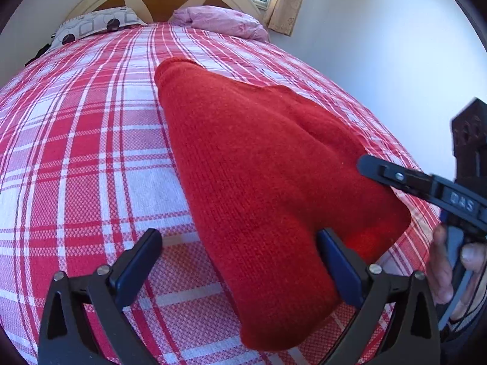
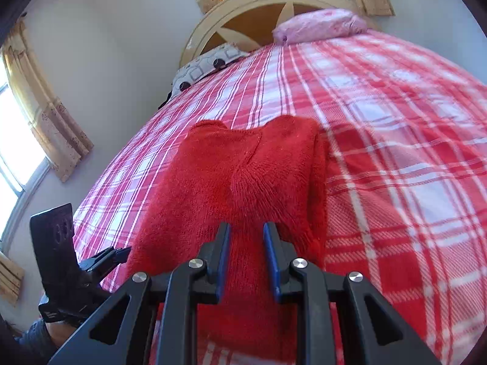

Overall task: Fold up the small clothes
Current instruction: 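Open the left gripper, then the right gripper, releasing the fold, then close the right gripper on the folded sweater edge while the left gripper grasps beside it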

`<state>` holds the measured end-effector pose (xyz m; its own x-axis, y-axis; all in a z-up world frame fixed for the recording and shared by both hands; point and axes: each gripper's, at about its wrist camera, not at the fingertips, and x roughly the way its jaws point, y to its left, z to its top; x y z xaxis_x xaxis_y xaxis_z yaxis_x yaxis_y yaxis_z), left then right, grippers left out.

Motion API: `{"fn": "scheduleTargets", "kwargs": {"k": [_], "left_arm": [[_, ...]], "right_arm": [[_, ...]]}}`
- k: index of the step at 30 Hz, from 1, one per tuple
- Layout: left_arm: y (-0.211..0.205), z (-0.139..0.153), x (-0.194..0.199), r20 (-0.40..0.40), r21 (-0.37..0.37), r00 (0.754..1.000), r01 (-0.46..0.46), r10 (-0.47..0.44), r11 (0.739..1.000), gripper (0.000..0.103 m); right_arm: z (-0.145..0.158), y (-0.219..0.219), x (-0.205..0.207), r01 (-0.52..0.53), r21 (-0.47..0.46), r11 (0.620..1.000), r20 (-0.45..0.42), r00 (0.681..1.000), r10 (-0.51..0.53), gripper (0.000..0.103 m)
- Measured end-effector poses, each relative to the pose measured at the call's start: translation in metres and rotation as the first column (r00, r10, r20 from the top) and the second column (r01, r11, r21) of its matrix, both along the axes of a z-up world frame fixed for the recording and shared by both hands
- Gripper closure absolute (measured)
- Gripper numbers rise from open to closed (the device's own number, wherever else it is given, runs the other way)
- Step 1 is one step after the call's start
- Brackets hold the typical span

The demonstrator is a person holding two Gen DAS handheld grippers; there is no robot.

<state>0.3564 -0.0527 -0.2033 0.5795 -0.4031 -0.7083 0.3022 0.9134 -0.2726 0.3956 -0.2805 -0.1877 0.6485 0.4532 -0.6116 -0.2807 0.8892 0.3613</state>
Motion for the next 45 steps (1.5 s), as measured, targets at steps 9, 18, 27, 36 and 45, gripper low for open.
{"fn": "scheduleTargets", "kwargs": {"k": [9, 18, 27, 36, 45], "left_arm": [[-0.002, -0.002, -0.004, 0.015, 0.034, 1.000, -0.008, 0.007, 0.999, 0.000], [-0.001, -0.003, -0.004, 0.022, 0.049, 1.000, -0.011, 0.010, 0.999, 0.000], [0.035, 0.011, -0.015, 0.101, -0.128, 0.991, -0.075, 0.088, 0.989, 0.000], [0.053, 0.022, 0.006, 0.042, -0.273, 0.992, -0.101, 0.117, 0.957, 0.000], [0.033, 0.014, 0.055, 0.014, -0.173, 0.998, -0.055, 0.058, 0.983, 0.000]], "right_arm": [[-0.017, 0.004, -0.037, 0.019, -0.132, 0.991, -0.003, 1.000, -0.020, 0.063], [-0.023, 0.010, -0.036, 0.009, -0.227, 0.974, -0.036, 0.999, -0.017, 0.063], [0.004, -0.019, -0.042, 0.017, -0.128, 0.992, 0.013, 1.000, -0.015, 0.032], [0.011, -0.048, -0.001, 0.049, 0.030, 0.998, -0.034, 0.998, -0.048, 0.032], [-0.014, -0.053, 0.064, 0.070, 0.133, 0.989, -0.160, 0.986, -0.048, 0.032]]}}
